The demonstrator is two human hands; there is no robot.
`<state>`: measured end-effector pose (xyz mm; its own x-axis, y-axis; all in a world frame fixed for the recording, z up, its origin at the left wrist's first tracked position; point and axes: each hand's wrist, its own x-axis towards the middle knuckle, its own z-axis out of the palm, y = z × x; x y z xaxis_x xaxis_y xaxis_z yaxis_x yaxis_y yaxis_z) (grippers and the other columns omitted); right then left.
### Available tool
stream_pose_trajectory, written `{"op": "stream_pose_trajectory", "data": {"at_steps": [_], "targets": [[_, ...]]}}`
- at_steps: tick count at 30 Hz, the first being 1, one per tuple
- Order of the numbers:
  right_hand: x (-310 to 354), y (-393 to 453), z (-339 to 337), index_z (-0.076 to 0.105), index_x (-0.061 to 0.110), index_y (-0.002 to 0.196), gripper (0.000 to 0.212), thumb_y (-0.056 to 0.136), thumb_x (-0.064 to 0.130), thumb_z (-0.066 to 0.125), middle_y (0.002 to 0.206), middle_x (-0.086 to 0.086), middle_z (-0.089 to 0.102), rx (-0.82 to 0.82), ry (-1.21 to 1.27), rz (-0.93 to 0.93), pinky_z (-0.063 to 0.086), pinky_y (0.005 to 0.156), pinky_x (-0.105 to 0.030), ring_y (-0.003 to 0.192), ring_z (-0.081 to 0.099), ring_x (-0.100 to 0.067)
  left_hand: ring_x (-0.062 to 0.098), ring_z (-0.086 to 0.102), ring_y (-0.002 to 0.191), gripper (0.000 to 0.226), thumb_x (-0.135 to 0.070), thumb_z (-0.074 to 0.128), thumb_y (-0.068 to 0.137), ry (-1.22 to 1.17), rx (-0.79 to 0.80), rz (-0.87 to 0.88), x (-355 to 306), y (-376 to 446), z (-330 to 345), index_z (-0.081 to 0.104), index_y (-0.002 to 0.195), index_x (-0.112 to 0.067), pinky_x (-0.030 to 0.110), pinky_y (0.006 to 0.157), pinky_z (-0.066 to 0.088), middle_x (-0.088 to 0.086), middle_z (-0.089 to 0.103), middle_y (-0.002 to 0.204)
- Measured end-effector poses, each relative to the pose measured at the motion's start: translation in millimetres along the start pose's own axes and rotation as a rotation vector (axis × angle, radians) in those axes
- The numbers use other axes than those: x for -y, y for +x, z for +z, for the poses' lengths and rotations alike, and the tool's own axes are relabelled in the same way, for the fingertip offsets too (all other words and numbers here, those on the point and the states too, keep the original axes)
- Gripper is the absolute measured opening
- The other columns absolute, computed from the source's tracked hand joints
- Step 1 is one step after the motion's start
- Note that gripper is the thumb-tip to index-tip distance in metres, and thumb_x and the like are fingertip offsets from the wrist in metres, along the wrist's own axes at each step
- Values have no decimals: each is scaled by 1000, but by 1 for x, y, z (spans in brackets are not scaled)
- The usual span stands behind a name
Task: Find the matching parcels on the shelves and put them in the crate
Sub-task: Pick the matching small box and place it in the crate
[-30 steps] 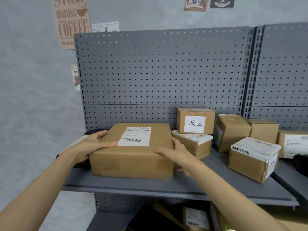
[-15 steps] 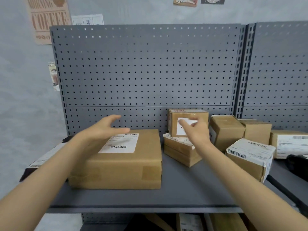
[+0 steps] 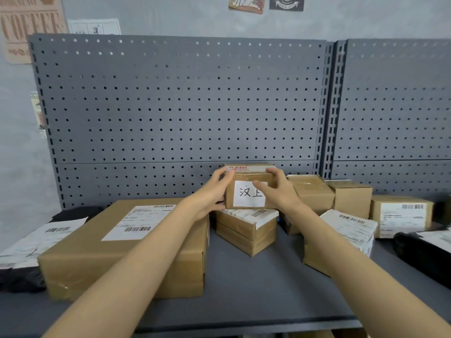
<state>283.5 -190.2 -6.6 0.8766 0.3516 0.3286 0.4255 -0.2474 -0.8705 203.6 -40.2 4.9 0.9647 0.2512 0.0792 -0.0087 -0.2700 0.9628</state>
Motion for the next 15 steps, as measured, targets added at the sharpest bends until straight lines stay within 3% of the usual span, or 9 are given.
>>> {"op": "stream_pose_trajectory", "data": {"at_steps": [3, 6, 11, 13, 15], "targets": [[3, -9, -3, 43, 25, 123, 47, 83, 32, 66, 132, -12, 42, -15, 86, -42, 40, 104, -38, 109, 49, -20, 32, 45, 125, 50, -53, 43, 90, -50, -83, 24, -5, -5, 0, 29, 132, -28, 42, 91, 50, 9, 40, 142], [14, -18, -8, 38, 26, 116, 47, 81, 29, 69, 130, -10, 42, -69, 191, -139, 42, 102, -43, 115, 48, -22, 27, 51, 118, 40, -42, 51, 91, -133, -199, 130, -15, -17, -2, 31, 121, -24, 47, 92, 50, 9, 46, 134], [36, -31, -22, 25, 31, 140, 71, 82, 50, 61, 97, 2, 50, -139, 580, -107, 43, 98, -43, 101, 51, -14, 21, 59, 101, 38, -44, 52, 89, -373, -265, 276, -29, -45, -14, 42, 112, -16, 46, 87, 51, 6, 61, 106], [40, -36, -24, 39, 28, 136, 67, 79, 58, 56, 91, 0, 55, -96, 667, -45, 45, 82, -36, 98, 53, -16, 22, 58, 100, 45, -45, 52, 87, -402, -264, 274, -28, -56, -17, 50, 116, -10, 45, 86, 49, 8, 60, 105], [41, -44, -22, 57, 23, 121, 52, 81, 56, 54, 83, 1, 56, -32, 697, -19, 42, 72, -30, 92, 54, -15, 22, 57, 100, 35, -37, 56, 86, -389, -264, 289, -25, -66, -20, 52, 107, -9, 42, 82, 49, 6, 60, 106]]}}
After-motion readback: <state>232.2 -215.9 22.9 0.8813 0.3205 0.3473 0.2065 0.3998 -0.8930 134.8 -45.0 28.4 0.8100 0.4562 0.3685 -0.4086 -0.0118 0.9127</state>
